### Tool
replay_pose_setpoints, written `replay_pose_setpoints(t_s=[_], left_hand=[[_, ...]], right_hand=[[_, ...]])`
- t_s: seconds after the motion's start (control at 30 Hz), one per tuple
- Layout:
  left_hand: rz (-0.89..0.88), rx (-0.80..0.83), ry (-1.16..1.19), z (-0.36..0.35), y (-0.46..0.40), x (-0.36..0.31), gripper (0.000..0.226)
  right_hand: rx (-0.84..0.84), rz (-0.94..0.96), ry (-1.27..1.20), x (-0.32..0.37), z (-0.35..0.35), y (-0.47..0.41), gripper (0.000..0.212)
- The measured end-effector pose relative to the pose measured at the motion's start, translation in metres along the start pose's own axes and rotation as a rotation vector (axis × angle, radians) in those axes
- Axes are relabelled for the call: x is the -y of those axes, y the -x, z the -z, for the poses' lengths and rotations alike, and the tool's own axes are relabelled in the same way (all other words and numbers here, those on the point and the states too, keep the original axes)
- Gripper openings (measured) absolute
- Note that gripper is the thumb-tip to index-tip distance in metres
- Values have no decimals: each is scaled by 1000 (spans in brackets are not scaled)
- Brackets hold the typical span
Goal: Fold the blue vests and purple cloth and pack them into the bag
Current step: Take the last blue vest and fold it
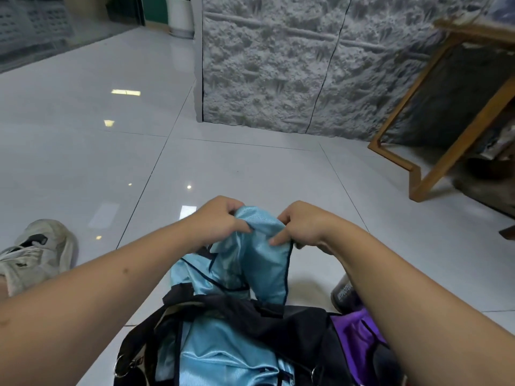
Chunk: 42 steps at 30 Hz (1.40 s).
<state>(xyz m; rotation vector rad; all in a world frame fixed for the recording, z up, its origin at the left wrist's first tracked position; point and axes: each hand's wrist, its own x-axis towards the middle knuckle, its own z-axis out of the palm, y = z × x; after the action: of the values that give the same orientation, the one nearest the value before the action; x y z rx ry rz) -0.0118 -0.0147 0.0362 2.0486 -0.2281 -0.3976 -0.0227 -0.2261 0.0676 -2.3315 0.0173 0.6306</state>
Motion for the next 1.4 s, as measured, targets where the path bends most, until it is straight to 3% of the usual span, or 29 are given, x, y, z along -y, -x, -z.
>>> replay_pose_setpoints(t_s=[0.1, 0.23, 0.37, 0.57, 0.63, 0.8, 0.9, 1.03, 1.17, 1.27, 1.33, 1.4], left_hand=[[-49, 43, 30, 7, 5, -12, 16], [-91, 108, 142, 14, 15, -27, 51], [-86, 147, 199, 22, 23, -50, 60], [-86, 133, 317, 40, 39, -79, 14], [-108, 62, 354, 44, 42, -89, 13], [-234, -91, 383, 48, 49, -117, 20], [-301, -146, 394, 49, 54, -134, 18], [-393, -212, 387, 54, 63, -137, 18], [-296, -104, 122, 47, 65, -111, 54], [-140, 53, -108, 30, 64, -95, 50], [-110, 8, -115, 20, 58, -86, 44], [-97, -98, 28, 19, 51, -82, 35]], right_hand=[[-48, 113, -236, 7, 3, 7, 13], [-83, 272, -462, 25, 10, 19, 17], [-128, 365, -492, 44, 19, 32, 22], [-193, 408, -586, 59, 26, 45, 17], [-207, 416, -563, 61, 27, 49, 13], [-93, 352, -515, 56, 23, 65, 28], [-207, 262, -324, 56, 14, 67, 18], [-337, 321, -488, 74, 24, 78, 12], [-374, 393, -663, 100, 47, 93, 12], [-336, 446, -747, 124, 59, 104, 13], [-312, 478, -810, 136, 63, 106, 15], [-298, 517, -846, 140, 64, 104, 19]])
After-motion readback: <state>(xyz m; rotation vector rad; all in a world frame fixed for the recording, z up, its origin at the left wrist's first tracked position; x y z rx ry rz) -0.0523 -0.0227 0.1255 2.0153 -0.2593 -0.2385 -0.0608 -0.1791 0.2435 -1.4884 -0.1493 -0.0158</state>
